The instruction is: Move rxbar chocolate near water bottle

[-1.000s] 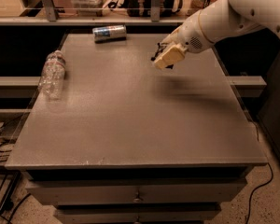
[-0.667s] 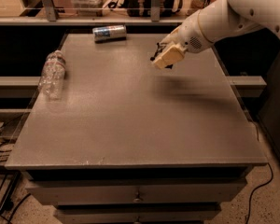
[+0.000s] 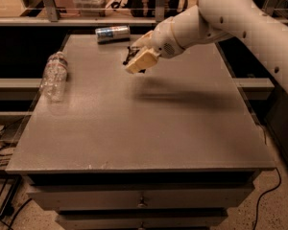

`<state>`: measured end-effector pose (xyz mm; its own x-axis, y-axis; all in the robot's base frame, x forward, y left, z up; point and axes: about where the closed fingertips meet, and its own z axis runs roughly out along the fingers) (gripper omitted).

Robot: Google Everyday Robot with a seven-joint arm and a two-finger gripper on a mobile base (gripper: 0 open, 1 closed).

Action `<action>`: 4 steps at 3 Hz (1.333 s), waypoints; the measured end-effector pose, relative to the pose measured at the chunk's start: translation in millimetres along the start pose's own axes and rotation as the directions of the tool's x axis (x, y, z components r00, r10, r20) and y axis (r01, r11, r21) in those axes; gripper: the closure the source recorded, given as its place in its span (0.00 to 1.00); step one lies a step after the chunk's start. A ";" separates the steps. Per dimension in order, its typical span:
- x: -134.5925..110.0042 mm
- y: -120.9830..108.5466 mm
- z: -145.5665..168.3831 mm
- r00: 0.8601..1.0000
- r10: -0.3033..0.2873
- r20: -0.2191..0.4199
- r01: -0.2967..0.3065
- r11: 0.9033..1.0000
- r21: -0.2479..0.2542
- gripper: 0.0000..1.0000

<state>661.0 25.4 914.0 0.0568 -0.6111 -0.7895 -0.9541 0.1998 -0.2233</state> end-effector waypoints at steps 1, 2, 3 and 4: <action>-30.7 10.9 44.5 0.996 -0.043 0.081 0.049 0.995 -0.081 1.00; -58.2 30.1 84.1 0.987 -0.052 0.155 0.078 0.982 -0.170 1.00; -58.4 30.7 85.0 0.987 -0.051 0.155 0.078 0.982 -0.172 1.00; -59.6 43.4 108.5 0.986 -0.045 0.163 0.082 0.969 -0.234 1.00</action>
Offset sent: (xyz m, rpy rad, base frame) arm -0.0159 0.1552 -0.0098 0.1825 0.0531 0.3156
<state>648.1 153.7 889.3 0.1464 -0.4866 -0.8613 -0.9884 -0.0359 -0.1477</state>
